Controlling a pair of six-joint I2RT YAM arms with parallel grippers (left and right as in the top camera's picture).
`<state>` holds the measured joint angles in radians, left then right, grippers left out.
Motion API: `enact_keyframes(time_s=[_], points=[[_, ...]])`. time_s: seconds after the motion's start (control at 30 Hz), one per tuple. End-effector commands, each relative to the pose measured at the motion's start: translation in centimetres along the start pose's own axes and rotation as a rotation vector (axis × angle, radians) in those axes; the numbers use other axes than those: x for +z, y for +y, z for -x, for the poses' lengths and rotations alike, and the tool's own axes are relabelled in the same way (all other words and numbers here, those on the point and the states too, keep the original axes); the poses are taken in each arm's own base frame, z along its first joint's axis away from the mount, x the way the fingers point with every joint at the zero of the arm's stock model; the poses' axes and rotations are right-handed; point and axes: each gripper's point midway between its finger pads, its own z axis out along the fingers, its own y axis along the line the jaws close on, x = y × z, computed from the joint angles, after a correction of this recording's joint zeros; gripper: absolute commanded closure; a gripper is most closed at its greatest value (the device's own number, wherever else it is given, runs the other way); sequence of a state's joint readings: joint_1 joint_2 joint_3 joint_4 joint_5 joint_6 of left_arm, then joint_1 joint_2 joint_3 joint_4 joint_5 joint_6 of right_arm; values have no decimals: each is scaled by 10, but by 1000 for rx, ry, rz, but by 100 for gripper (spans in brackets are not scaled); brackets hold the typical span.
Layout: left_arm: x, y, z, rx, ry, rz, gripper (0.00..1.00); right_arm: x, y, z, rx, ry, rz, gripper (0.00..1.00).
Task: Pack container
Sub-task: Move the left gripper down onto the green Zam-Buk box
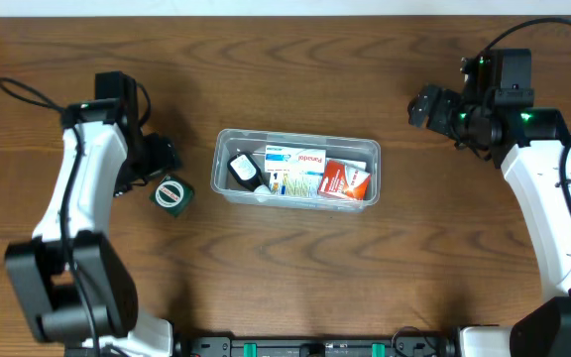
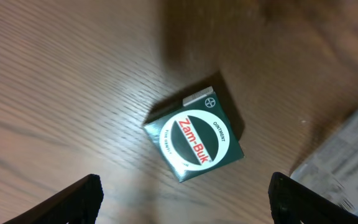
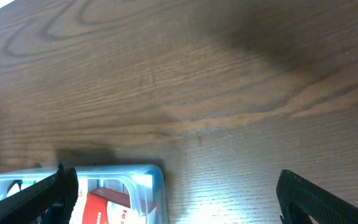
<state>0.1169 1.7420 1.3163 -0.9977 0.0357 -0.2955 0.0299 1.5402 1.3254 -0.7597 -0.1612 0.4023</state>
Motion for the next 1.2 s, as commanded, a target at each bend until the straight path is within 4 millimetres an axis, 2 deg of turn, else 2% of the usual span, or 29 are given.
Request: enact_keyframes(time_s=[0.0, 0.13, 0.27, 0.4, 0.53, 0.7, 0.93, 1.07, 1.17], points=[[17, -6, -3, -134, 64, -22, 14, -2, 0, 3, 10, -8, 2, 1], [36, -7, -1, -382, 93, 3, 13, -2, 0, 3, 10, -8, 2, 1], [48, -2, -4, -533, 103, 40, 12, -2, 0, 3, 10, -8, 2, 1], [54, 6, -8, -601, 93, 82, 11, -2, 0, 3, 10, -8, 2, 1], [64, 12, -15, -594, 88, 109, 7, -2, 0, 3, 10, -8, 2, 1], [80, 10, -17, -505, 75, 77, 7, -2, 0, 3, 10, -8, 2, 1], [83, 10, -16, -433, 70, 70, 9, -1, 0, 3, 10, -7, 1, 1], [82, 10, -16, -391, 69, 66, 20, -2, 0, 3, 10, -8, 2, 1], [80, 10, -15, -317, 67, 61, 34, -2, 0, 3, 10, -8, 2, 1]])
